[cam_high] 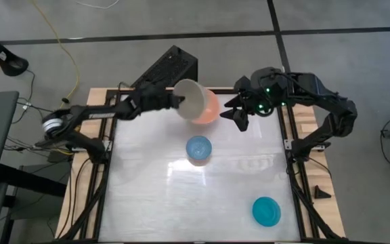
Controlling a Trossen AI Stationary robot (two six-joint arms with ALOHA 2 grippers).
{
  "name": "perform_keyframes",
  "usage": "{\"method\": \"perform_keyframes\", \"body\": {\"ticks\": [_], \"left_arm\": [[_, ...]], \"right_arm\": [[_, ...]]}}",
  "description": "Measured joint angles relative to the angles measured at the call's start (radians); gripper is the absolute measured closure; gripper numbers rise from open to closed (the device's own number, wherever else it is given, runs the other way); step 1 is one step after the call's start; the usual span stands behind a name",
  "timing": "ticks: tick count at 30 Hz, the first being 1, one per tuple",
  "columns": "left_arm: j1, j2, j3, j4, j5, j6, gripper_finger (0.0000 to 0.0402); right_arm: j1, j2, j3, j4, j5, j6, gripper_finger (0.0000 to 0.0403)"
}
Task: Nest bowls inside each other
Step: Stack the gray bowl on top of the orange bowl
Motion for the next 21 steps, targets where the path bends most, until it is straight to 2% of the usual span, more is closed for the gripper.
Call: {"method": "perform_keyframes", "body": {"ticks": [4, 6, 9, 14, 17, 21], "left_arm": [[0.03, 0.166, 0.181, -0.031, 0.131, -0.027, 0.0401], [0.036, 0.246, 0.299, -0.132, 0.182, -0.018, 0.0401], [0.036, 0.348, 0.481, -0.384, 0.206, 0.061, 0.0401], [0.037, 0.489, 0.774, -0.805, 0.141, 0.241, 0.0402], [0.044, 0.553, 0.91, -0.956, 0.087, 0.315, 0.0401], [0.058, 0.624, 1.033, -1.101, 0.072, 0.37, 0.0401]], "right_arm": [[0.035, 0.0, 0.0, -0.011, 0.04, 0.028, 0.0143], [0.05, -0.002, 0.0, -0.024, 0.043, 0.048, 0.0143], [0.077, -0.008, 0.0, -0.046, 0.048, 0.081, 0.0143], [0.146, -0.021, 0.0, -0.081, 0.12, 0.133, 0.0143], [0.19, -0.031, 0.0, -0.084, 0.184, 0.157, 0.0143], [0.24, -0.039, 0.0, -0.088, 0.25, 0.18, 0.0143]]}}
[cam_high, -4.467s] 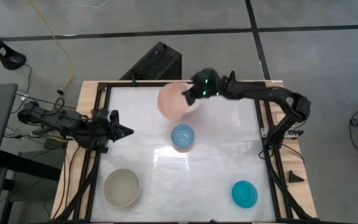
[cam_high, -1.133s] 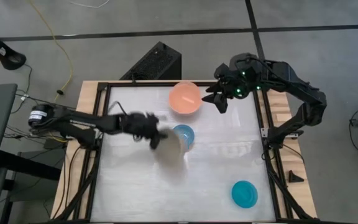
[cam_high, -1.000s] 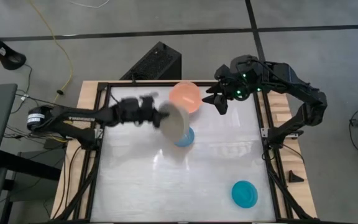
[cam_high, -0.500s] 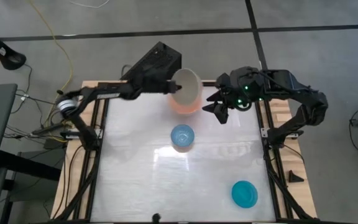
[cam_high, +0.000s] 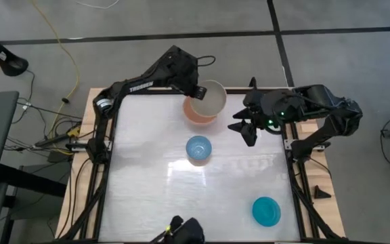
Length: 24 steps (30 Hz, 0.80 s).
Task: Nest bowls inside each other
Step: Stack the gray bowl on top of the orange bowl
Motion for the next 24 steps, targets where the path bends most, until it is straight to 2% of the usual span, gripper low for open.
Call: {"method": "perform_keyframes", "body": {"ticks": [5, 16, 24], "left_arm": [[0.013, 0.025, 0.027, -0.114, -0.023, 0.044, 0.0401], [0.016, 0.032, 0.028, -0.204, -0.026, 0.12, 0.0401], [0.04, 0.073, 0.027, -0.241, 0.028, 0.113, 0.0399]], "right_arm": [[0.035, -0.002, 0.0, -0.003, 0.026, 0.007, 0.0143], [0.045, -0.002, 0.0, -0.004, 0.054, 0.014, 0.0143], [0.046, -0.002, 0.0, -0.001, 0.051, 0.015, 0.0143]]}}
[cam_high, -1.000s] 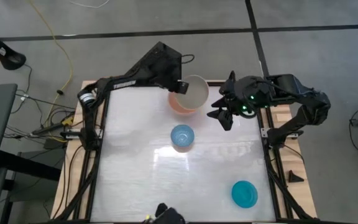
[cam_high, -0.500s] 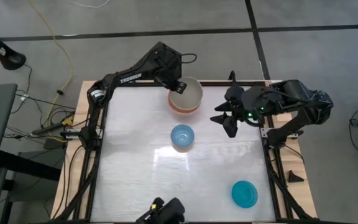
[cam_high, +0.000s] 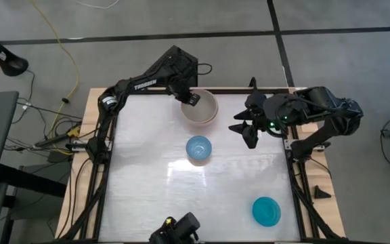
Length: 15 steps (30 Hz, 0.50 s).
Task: Nest bowls inside each other
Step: Stack the gray bowl on top of the orange bowl
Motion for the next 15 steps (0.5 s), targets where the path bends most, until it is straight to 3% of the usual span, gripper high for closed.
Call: {"method": "perform_keyframes", "body": {"ticks": [6, 15], "left_arm": [[-0.005, -0.001, 0.0, 0.054, -0.007, 0.038, 0.0352], [-0.006, -0.011, 0.008, 0.092, 0.027, 0.054, 0.0194]], "right_arm": [[0.027, 0.0, 0.0, -0.001, 0.0, 0.0, 0.0143], [0.053, 0.001, 0.0, -0.009, 0.019, 0.018, 0.0143]]}}
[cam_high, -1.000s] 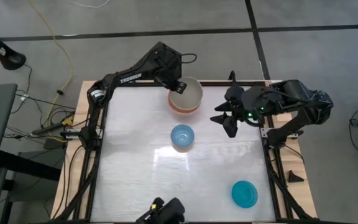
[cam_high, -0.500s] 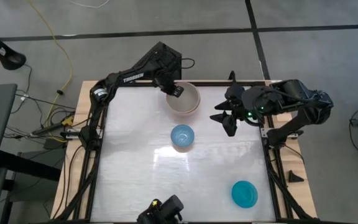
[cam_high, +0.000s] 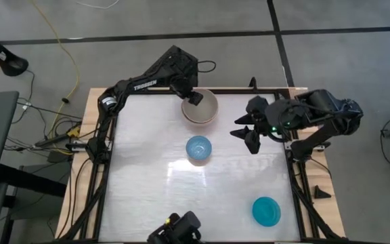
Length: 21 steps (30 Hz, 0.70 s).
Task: Nest bowls inside each other
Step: Stack the gray bowl on top of the orange bowl, then stack the printed blue bowl on top of the gray bowl
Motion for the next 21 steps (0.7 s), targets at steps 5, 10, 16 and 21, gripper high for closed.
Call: {"method": "perform_keyframes", "body": {"ticks": [5, 10, 16, 21], "left_arm": [[0.007, -0.038, 0.0, -0.001, -0.016, 0.018, 0.0131], [0.013, -0.099, 0.0, 0.012, -0.087, 0.062, 0.0117], [0.026, -0.152, 0.002, 0.022, -0.084, 0.071, 0.0116], [-0.023, -0.169, 0.002, -0.063, 0.102, 0.156, 0.0116]], "right_arm": [[-0.001, 0.0, -0.007, -0.003, 0.0, 0.005, 0.0143], [-0.001, 0.003, -0.007, 0.0, 0.001, 0.008, 0.0143], [-0.001, 0.009, -0.007, -0.002, 0.002, 0.006, 0.0143], [0.016, 0.02, -0.007, -0.041, 0.002, 0.015, 0.0143]]}}
